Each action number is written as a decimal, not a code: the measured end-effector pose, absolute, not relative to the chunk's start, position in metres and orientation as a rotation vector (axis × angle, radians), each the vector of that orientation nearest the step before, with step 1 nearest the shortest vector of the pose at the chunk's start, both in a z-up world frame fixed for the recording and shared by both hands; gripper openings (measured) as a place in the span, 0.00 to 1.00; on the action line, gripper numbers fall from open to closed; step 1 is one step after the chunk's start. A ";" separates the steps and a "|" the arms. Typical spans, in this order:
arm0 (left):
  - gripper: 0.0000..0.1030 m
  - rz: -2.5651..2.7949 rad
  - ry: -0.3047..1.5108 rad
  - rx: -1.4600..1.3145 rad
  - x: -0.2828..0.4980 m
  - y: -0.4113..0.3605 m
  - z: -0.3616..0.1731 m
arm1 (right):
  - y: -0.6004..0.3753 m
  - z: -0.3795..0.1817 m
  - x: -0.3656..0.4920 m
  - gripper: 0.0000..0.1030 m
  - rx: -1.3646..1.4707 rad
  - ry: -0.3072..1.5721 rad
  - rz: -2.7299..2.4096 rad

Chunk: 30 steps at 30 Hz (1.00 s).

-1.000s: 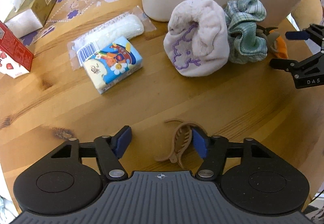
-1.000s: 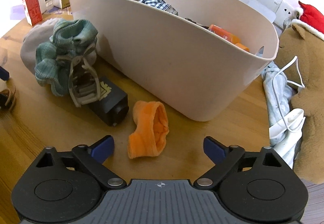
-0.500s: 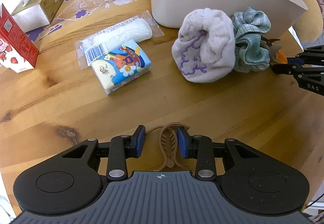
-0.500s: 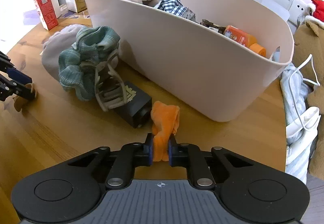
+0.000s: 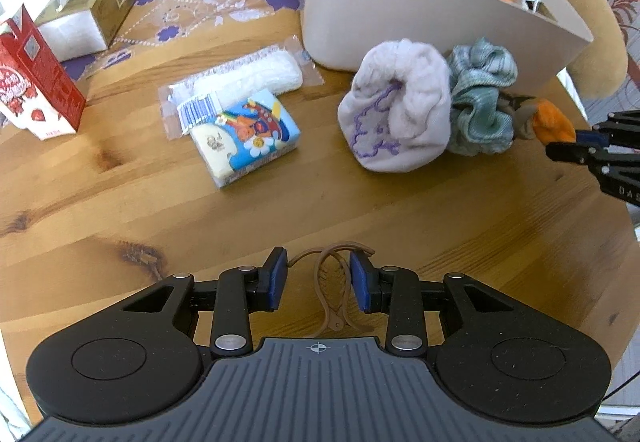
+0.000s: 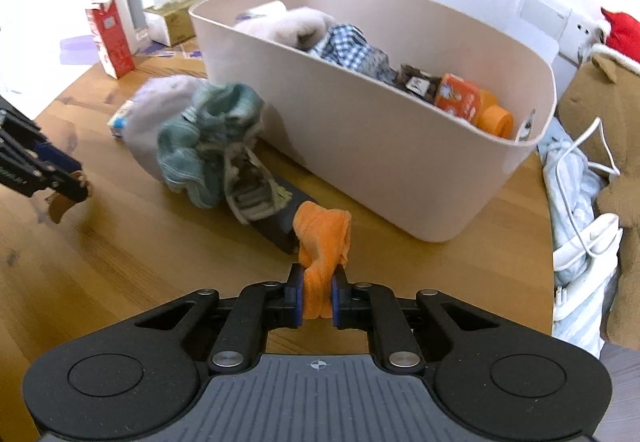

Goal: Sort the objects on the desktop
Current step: 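Carry the claw clip and orange sock over the basket and open both tools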

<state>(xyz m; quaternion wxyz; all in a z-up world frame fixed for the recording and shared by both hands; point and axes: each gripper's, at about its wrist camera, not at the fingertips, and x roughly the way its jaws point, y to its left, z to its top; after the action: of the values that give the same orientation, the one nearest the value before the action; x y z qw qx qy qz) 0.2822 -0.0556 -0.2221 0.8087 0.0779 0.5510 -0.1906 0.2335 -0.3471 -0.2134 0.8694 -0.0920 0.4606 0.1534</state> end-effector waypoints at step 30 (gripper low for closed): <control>0.34 -0.511 0.874 0.267 0.343 -0.094 -0.112 | -0.354 -0.123 0.248 0.12 -0.171 0.709 0.304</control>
<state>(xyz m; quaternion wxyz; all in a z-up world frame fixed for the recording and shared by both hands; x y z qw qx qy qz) 0.3432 -0.0943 -0.1117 0.8661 0.1274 0.4173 -0.2440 0.2475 -0.3543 -0.1226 0.9230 -0.0831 0.3453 0.1480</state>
